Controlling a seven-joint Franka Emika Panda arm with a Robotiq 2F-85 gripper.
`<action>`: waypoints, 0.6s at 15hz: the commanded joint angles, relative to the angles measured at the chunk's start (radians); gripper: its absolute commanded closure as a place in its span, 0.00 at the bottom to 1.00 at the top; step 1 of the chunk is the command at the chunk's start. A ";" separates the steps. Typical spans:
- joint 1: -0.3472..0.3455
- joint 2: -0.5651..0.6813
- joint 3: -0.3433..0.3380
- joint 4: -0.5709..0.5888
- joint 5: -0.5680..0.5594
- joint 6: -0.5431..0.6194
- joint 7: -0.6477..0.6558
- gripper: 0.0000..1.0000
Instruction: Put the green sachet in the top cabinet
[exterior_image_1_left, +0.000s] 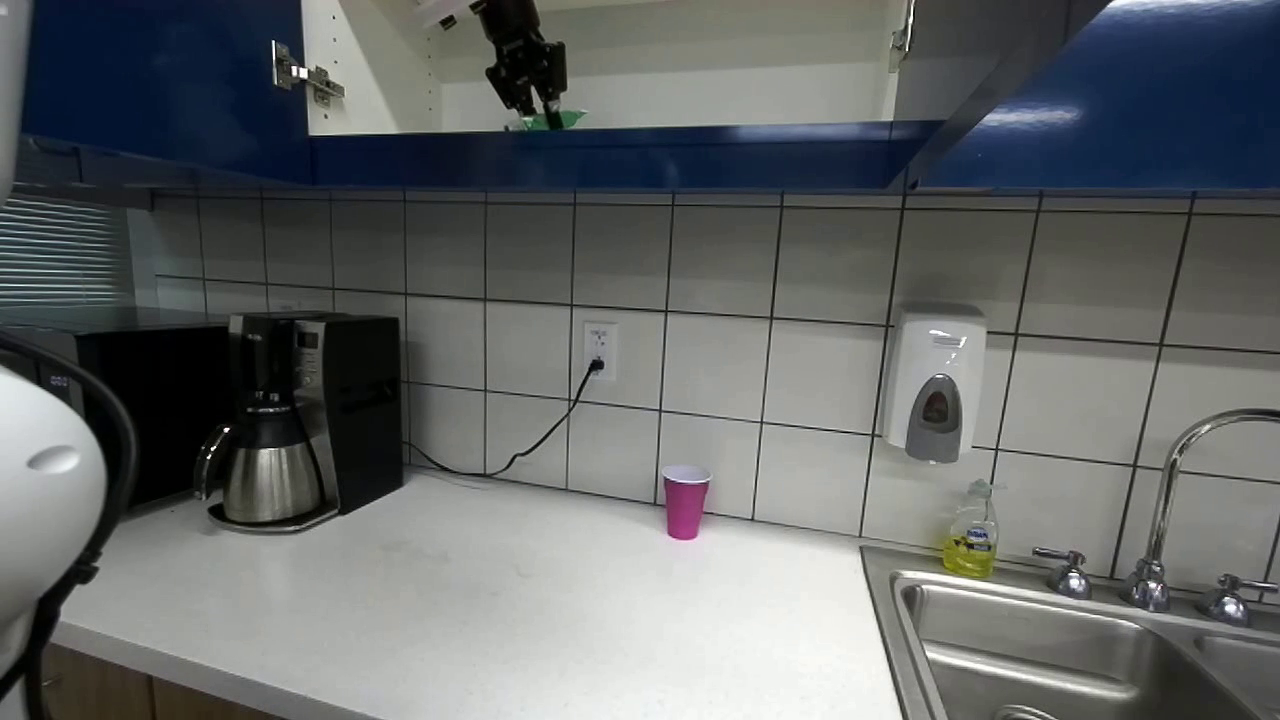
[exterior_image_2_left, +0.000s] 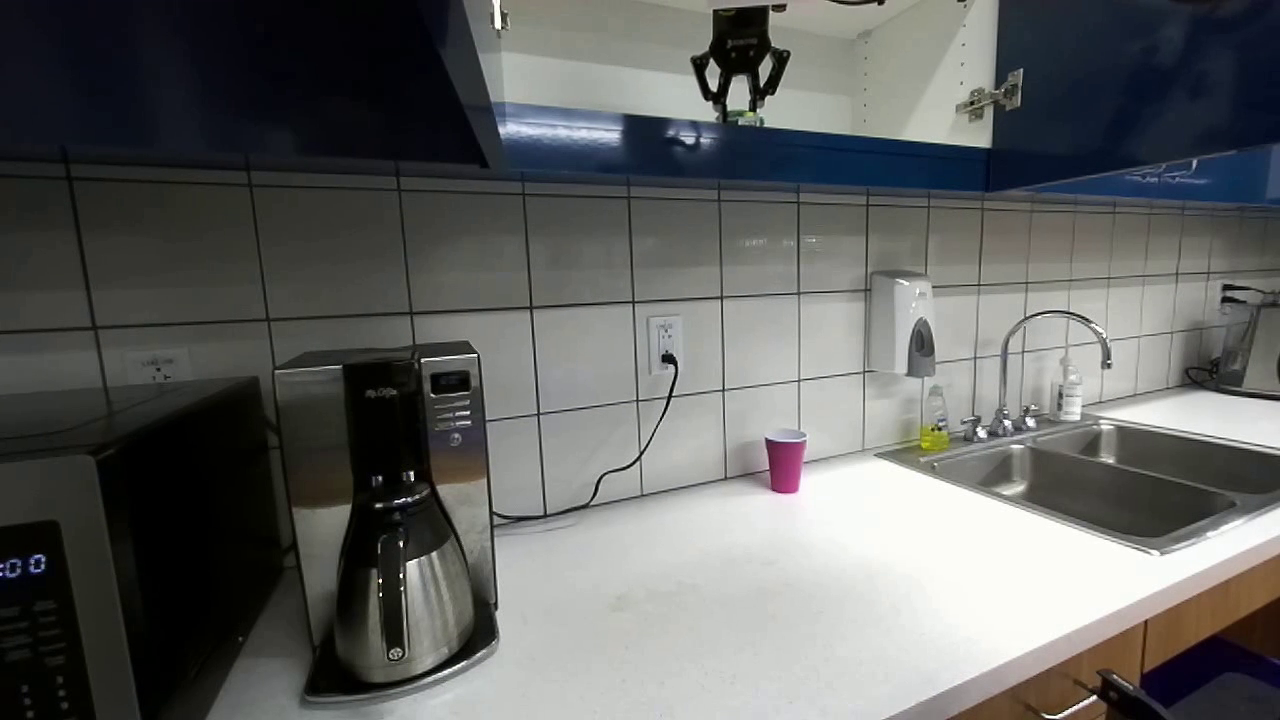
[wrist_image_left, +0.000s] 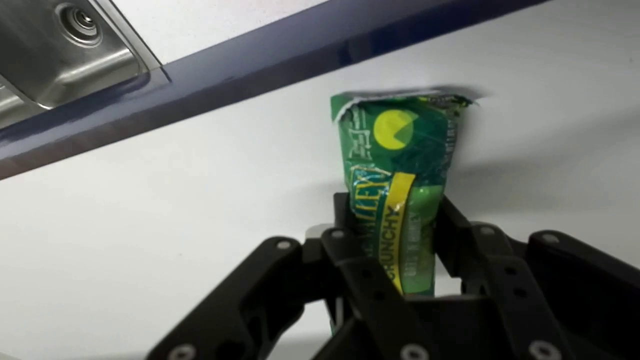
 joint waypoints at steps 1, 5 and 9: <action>0.018 0.066 0.002 0.093 -0.022 -0.033 0.017 0.64; 0.021 0.079 -0.001 0.119 -0.020 -0.040 0.016 0.19; 0.022 0.047 0.002 0.103 -0.013 -0.042 0.016 0.00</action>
